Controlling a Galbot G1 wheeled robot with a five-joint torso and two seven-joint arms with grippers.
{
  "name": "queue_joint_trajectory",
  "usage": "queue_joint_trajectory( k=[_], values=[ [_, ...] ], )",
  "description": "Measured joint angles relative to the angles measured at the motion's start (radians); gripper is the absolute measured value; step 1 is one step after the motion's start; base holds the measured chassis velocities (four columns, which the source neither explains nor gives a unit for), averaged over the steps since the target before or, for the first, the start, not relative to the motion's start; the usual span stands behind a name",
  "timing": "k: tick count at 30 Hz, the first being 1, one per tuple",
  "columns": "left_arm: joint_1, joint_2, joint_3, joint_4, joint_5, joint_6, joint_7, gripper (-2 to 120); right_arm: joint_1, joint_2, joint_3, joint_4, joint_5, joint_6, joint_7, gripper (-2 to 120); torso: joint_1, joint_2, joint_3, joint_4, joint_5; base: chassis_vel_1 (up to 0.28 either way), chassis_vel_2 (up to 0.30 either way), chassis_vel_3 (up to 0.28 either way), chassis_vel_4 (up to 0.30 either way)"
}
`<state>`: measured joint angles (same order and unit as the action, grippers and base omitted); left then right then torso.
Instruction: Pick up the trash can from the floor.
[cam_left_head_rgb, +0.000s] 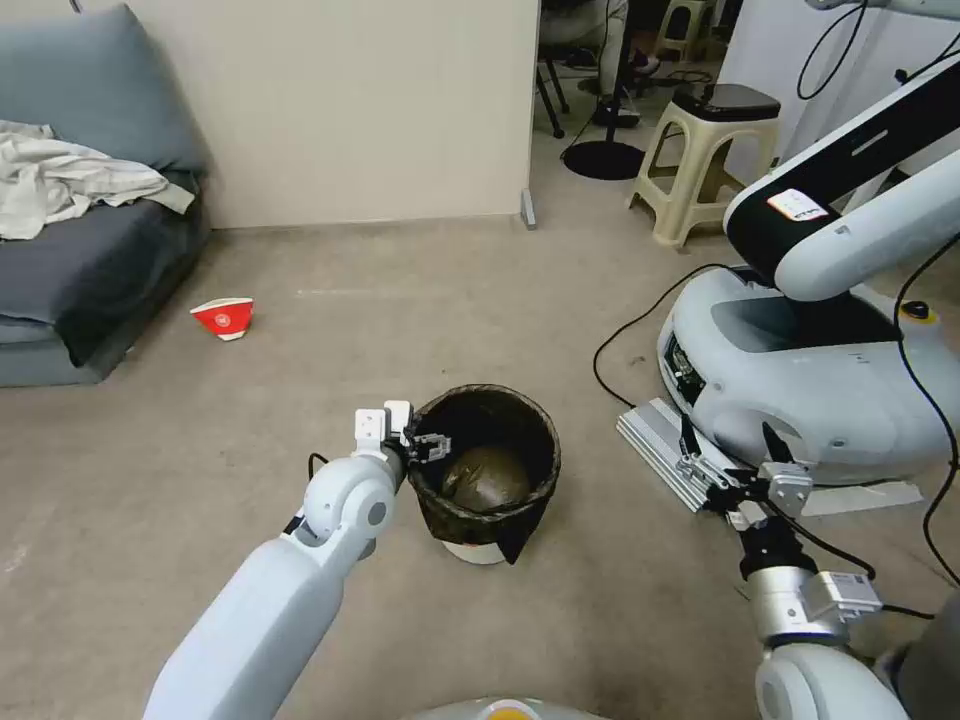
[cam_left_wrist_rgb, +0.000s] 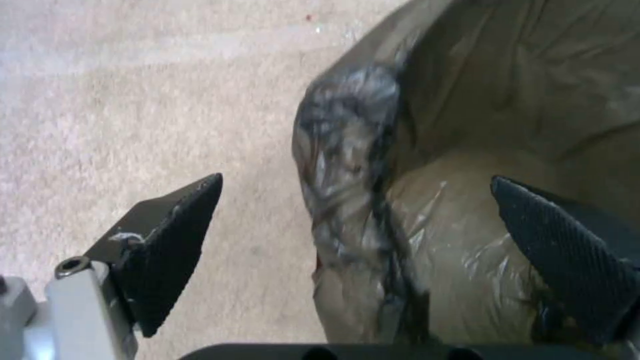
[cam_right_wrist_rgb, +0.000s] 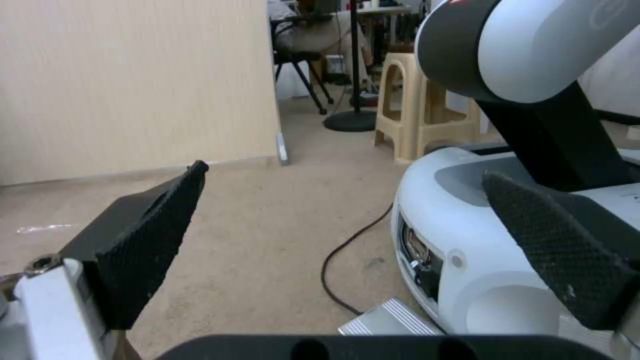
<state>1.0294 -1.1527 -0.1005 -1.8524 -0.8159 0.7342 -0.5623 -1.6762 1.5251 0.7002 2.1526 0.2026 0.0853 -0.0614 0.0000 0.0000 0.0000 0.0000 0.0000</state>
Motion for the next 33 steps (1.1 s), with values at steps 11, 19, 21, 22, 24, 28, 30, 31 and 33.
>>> queue_joint_trajectory(
  k=[11,19,21,22,24,28,30,31,33],
  values=[
    [0.009,0.000,0.021,0.015,-0.010,0.000,-0.012,100,0.000,0.000,0.000,-0.001,0.000,0.002,0.001,100,0.000,0.000,0.000,0.0000,0.0000,0.000,0.000,0.000,0.000],
    [0.036,-0.004,0.028,0.019,-0.010,-0.001,-0.031,75,-0.007,0.001,0.002,-0.001,0.000,0.014,0.002,100,0.000,0.000,0.000,0.0001,0.0004,0.000,0.000,0.000,0.000],
    [0.042,-0.004,0.025,0.018,-0.010,-0.002,-0.033,65,-0.008,0.001,0.002,-0.001,0.000,0.016,0.002,100,0.000,0.000,0.000,0.0001,0.0004,0.000,0.000,0.000,0.000],
    [0.042,-0.004,0.025,0.018,-0.010,-0.002,-0.033,65,-0.008,0.001,0.002,-0.001,0.000,0.016,0.002,100,0.000,0.000,0.000,0.0001,0.0004,0.000,0.000,0.000,0.000],
    [0.048,-0.004,0.021,0.015,-0.010,-0.002,-0.035,53,-0.009,0.002,0.002,-0.001,0.000,0.018,0.002,100,0.000,0.000,0.000,0.0001,0.0002,0.000,0.000,0.000,0.000],
    [0.053,-0.004,0.018,0.010,-0.011,-0.002,-0.037,37,-0.011,0.002,0.001,-0.001,-0.001,0.021,0.002,100,0.000,0.000,0.000,0.0000,0.0000,0.000,0.000,0.000,0.000],
    [0.055,-0.004,0.017,0.009,-0.011,-0.002,-0.038,34,-0.011,0.003,0.001,-0.001,-0.001,0.022,0.002,100,0.000,0.000,0.000,-0.0001,0.0000,0.000,0.000,0.000,0.000],
    [0.056,-0.004,0.016,0.009,-0.012,-0.002,-0.039,29,-0.011,0.003,0.001,-0.001,-0.001,0.022,0.002,100,0.000,0.000,0.000,0.0000,0.0000,0.000,0.000,0.000,0.000],
    [0.059,-0.004,0.014,0.008,-0.012,-0.002,-0.042,21,-0.012,0.003,0.001,-0.003,-0.001,0.025,0.002,100,0.000,0.000,0.000,-0.0001,0.0000,0.000,0.000,0.000,0.000]
  ],
)
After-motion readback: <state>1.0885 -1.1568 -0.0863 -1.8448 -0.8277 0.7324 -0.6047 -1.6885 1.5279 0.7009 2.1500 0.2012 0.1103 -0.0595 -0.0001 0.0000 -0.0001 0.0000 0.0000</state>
